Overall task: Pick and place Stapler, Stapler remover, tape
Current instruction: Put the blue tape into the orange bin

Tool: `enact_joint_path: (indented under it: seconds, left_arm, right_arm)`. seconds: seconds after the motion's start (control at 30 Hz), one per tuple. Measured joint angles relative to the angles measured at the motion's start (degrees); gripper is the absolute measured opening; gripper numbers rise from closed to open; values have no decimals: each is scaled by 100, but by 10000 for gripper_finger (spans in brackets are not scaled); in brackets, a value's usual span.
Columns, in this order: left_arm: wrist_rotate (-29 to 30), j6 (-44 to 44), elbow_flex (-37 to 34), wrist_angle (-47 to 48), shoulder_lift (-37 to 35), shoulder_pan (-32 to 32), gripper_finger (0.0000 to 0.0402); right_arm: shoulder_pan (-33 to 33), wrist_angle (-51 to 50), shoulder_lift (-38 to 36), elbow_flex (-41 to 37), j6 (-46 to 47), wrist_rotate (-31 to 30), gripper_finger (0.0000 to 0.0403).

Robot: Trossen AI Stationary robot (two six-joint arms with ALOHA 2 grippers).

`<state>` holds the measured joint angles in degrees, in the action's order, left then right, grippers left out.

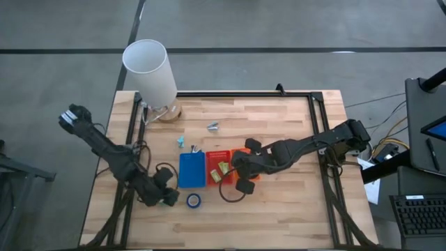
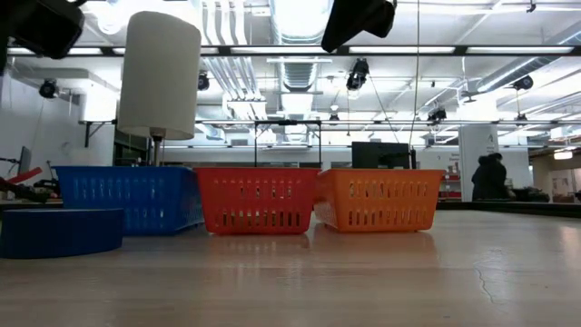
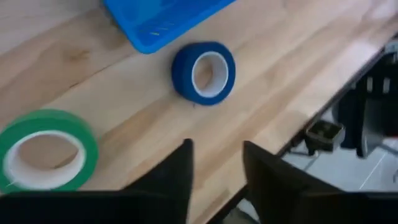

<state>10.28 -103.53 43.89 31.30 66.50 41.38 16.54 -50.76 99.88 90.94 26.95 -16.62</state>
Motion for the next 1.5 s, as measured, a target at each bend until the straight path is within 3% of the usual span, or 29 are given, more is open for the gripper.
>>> enact_joint_path:
  seconds: [0.13, 0.23, 0.4, 0.6, 0.87, 1.03, 1.33, 1.5]
  left_arm:
    - [178, -199, -6, -305, 576, -60, 209]
    - [201, -462, -3, -687, 1019, -77, 233]
    - [195, -768, -5, -1053, 1605, -67, 236]
    - [751, -1101, 0, -1100, 1879, -78, 236]
    - [551, -1023, 7, -1413, 2358, -141, 235]
    - [456, -1106, 1, -1313, 2333, -153, 193]
    - [473, -806, 7, -1222, 2309, -185, 38]
    - [502, -729, 19, -1416, 2304, -190, 34]
  right_arm:
    - [11, 0, -2, 0, -109, 17, 8]
    - [11, -2, -2, 0, -196, 42, 8]
    - [17, 0, -2, 0, -358, 131, 8]
    - [52, 0, -2, 0, -465, 219, 8]
    - [59, 4, -2, 0, -512, 212, 8]
    - [61, 15, -2, 0, -512, 212, 8]
    - [59, 57, -3, 0, -501, 208, 8]
    - [59, 83, -7, 21, -312, 297, 8]
